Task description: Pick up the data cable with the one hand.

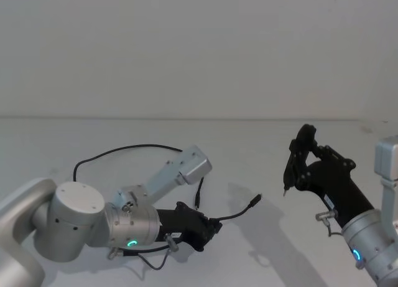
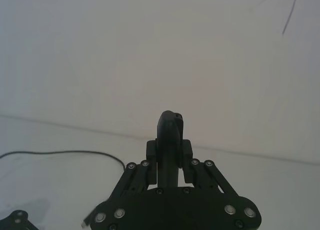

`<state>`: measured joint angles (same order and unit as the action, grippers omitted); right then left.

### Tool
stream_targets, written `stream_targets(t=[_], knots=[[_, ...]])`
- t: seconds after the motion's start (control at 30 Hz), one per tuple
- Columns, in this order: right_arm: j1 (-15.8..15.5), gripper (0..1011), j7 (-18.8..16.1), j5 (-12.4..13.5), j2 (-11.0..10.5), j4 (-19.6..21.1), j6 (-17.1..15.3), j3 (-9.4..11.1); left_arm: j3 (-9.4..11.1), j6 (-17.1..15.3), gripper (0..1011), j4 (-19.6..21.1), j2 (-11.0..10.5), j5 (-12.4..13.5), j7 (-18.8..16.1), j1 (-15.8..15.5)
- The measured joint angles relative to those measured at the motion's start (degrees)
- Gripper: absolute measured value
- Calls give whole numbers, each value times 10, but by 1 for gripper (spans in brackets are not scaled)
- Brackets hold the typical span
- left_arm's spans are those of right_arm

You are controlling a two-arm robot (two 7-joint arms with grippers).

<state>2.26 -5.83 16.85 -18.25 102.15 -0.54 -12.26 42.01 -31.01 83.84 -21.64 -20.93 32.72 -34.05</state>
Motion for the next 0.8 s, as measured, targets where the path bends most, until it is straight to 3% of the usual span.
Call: stream_targets(t=[0.8], knots=[[52,279,-30,0,16,-44,8,1,-8,40,34,22,-30,-7,25,-4]])
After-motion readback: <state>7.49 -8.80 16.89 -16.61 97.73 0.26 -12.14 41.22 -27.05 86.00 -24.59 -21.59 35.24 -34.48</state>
